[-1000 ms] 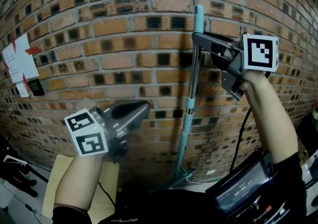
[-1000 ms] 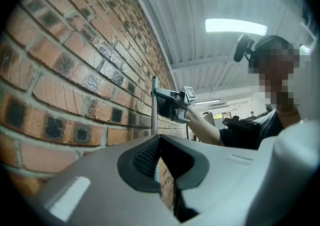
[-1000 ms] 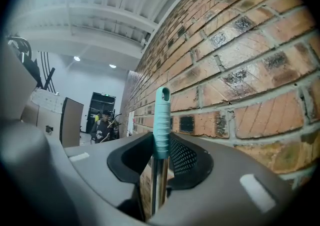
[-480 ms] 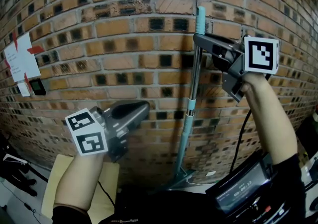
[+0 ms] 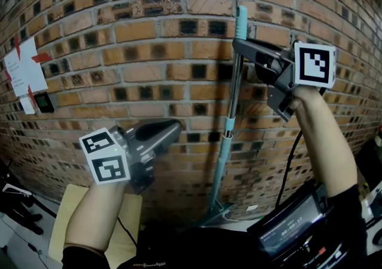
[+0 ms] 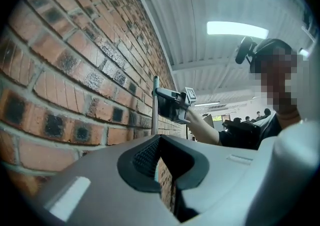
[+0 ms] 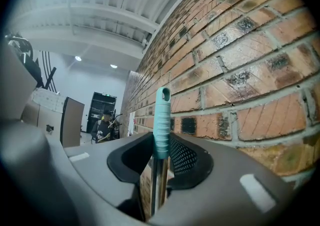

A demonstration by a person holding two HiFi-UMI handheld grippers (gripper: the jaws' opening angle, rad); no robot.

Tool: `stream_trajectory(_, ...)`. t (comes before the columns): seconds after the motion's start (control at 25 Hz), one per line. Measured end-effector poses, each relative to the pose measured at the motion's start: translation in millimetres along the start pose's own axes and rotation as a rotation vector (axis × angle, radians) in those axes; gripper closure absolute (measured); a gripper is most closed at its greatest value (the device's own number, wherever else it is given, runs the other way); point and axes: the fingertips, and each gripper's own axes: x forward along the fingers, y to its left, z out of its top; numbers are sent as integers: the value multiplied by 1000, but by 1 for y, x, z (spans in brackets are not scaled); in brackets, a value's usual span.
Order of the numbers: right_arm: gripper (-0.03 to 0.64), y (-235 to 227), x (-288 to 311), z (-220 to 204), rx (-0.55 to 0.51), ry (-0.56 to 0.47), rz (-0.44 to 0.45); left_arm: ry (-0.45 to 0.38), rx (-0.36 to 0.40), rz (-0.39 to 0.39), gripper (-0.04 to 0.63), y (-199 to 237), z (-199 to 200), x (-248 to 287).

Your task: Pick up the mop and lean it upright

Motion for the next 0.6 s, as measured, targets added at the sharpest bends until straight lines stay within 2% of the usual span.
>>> stream_trajectory(0.36,503,4,-2,1,-6,-2,4,14,0,4,595,-2,-4,1)
stream_trajectory(0.6,505,6,-2,0,-1,-2,4,52,25,33,595,0,-18,19)
